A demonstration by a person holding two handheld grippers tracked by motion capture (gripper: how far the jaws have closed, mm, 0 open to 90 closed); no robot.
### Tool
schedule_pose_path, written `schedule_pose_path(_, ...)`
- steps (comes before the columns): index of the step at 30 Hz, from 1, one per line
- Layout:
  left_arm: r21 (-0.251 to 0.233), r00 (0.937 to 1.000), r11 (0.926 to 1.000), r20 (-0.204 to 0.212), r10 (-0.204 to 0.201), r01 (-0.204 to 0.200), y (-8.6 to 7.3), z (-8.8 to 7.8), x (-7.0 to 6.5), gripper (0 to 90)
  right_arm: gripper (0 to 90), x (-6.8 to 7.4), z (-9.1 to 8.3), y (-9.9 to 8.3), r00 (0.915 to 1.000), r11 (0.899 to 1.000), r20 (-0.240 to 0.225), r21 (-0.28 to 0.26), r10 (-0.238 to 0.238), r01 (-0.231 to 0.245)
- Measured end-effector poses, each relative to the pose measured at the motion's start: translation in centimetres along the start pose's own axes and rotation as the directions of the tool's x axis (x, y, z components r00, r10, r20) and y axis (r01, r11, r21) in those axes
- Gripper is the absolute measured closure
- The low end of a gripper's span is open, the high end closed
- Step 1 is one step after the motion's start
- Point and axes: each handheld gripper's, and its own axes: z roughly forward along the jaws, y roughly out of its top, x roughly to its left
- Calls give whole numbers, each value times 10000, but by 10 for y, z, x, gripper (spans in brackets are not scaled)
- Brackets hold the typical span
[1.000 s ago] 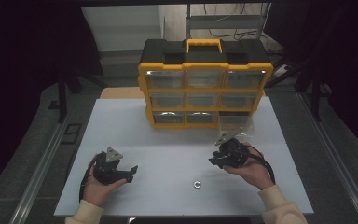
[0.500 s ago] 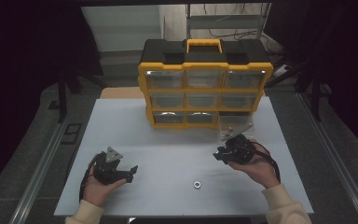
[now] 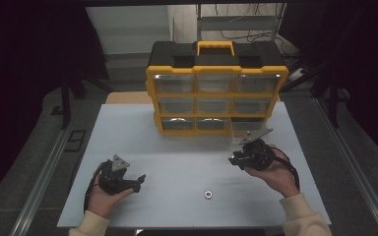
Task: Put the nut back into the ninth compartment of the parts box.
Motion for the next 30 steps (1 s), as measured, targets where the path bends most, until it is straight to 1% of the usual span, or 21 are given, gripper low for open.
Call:
schedule_pose_path(11,18,10000,10000,8,-5,5,0,0,0,82,682,-6,-6,1,9998,9998,150,-196,101,-98)
schedule_pose_path(12,20,10000,10000,10,-7,7,0,1,0,82,682,-6,-7,1,9997,9996,149,-206,173,-170)
schedule_pose_path(14,27,10000,10000,9,-3,3,0,1,0,82,682,-8,-8,1,9997,9996,200,-265,129,-124)
schedule_pose_path(15,31,10000,10000,10,2,-2,0,1,0,82,682,-8,-9,1,9996,9994,203,-279,200,-194)
schedule_pose_path(21,28,10000,10000,2,24,-24,0,0,0,82,682,-11,-11,2,9992,9989,317,-404,241,-228)
schedule_pose_path(30,48,10000,10000,10,26,-26,0,1,0,82,682,-15,-15,1,9981,9975,410,-555,465,-442)
